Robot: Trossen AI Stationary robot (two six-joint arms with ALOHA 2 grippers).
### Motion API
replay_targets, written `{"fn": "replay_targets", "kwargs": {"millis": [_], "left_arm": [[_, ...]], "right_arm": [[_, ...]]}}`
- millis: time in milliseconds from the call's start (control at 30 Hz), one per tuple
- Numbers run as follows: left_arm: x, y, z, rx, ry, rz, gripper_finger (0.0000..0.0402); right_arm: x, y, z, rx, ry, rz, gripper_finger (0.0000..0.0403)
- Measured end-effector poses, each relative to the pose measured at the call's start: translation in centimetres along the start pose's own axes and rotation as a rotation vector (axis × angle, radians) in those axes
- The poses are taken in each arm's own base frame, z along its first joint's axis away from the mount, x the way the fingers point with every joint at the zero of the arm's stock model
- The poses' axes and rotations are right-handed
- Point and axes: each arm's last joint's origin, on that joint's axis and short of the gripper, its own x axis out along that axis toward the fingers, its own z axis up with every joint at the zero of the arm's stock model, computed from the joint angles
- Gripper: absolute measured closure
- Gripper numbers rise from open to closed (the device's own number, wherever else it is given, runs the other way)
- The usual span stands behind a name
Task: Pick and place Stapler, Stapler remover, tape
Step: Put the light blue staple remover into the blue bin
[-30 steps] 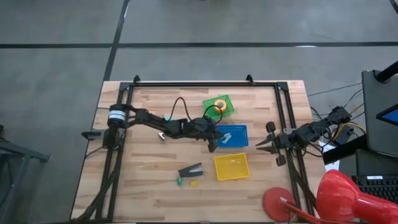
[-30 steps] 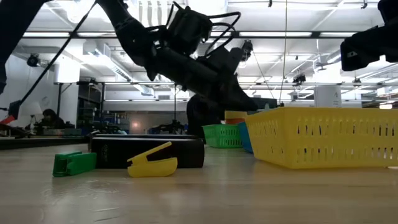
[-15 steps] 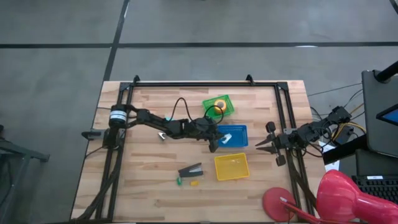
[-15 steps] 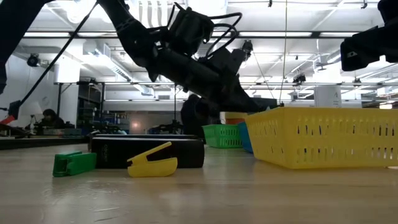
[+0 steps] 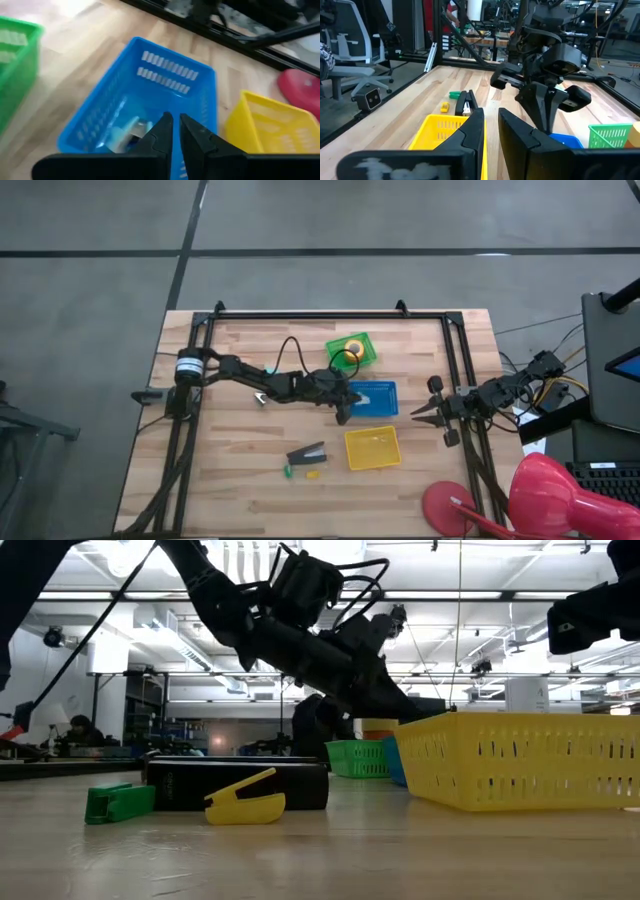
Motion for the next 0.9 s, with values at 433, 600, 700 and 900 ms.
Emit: {"fn": "replay_targets", "kwargs": {"millis": [433, 600, 700, 900], "left_arm": [[-5.0, -0.4, 0.7, 0.106, 0.122, 0.101, 0.0369], [-8.9, 0.1, 0.5, 0.161, 0.128, 0.342, 0.0367], [-11.3, 0.7, 0.1, 0.188, 0.162, 0.463, 0.0369], [-15.4, 1.5, -0.9, 0.219, 0.161, 0.547, 0.0375]], "right_arm": [[0.0, 0.0, 0.0, -0.002, 0.000, 0.000, 0.0351], [0.0, 0.0, 0.0, -0.001, -0.001, 0.000, 0.0351], [0.0, 0.0, 0.0, 0.000, -0.001, 0.000, 0.0351], [0.0, 0.0, 0.0, -0.002, 0.000, 0.000, 0.0351]]}}
